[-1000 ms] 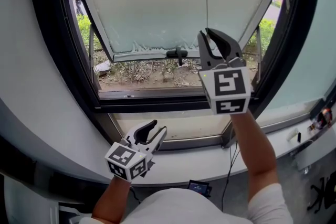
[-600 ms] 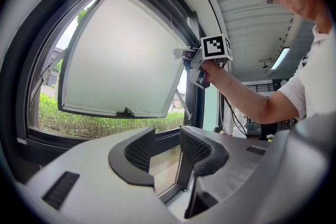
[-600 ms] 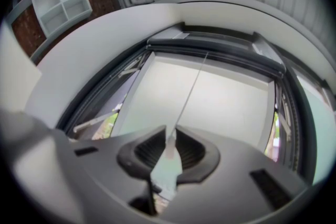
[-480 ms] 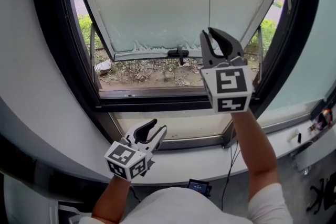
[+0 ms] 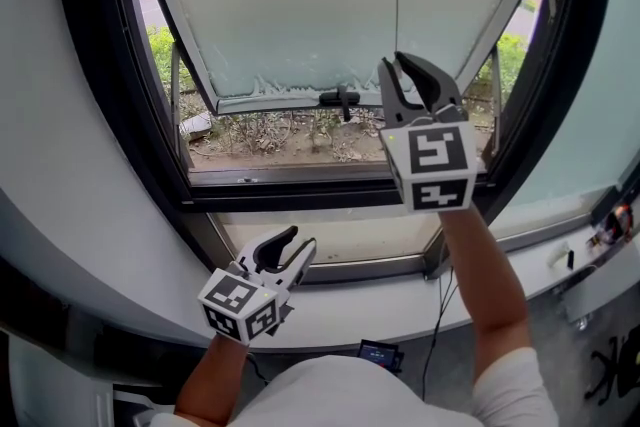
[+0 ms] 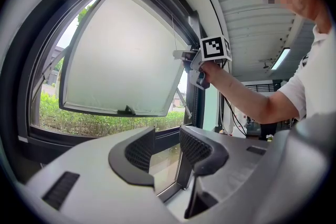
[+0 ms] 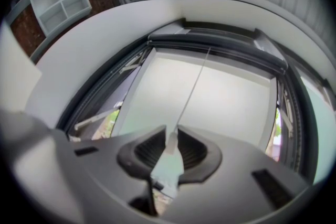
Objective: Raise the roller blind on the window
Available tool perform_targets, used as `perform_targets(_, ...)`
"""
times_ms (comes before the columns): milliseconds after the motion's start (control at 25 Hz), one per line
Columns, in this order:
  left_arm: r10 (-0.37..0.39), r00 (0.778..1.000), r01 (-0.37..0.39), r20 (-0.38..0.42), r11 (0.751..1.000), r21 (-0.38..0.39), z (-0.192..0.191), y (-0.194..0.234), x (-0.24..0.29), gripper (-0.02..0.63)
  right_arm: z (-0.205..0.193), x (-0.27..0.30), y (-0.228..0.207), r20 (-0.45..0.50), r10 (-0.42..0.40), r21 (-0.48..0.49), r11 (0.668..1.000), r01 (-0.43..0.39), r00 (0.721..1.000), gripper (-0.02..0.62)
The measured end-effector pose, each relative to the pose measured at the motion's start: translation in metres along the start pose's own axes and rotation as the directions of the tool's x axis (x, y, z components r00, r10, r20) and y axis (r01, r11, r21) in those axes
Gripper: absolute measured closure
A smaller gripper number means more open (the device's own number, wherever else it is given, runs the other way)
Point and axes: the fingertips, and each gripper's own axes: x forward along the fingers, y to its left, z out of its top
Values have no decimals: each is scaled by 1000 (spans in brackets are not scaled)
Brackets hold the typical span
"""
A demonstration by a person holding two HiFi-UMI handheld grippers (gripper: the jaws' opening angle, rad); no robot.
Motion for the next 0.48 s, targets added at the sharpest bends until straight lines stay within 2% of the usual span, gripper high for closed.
perform_targets(480,-2,1000,2,1,1000,-2,2,6,-5,442,2,4,-1,-8,-13,-9,1000,13,1000,532)
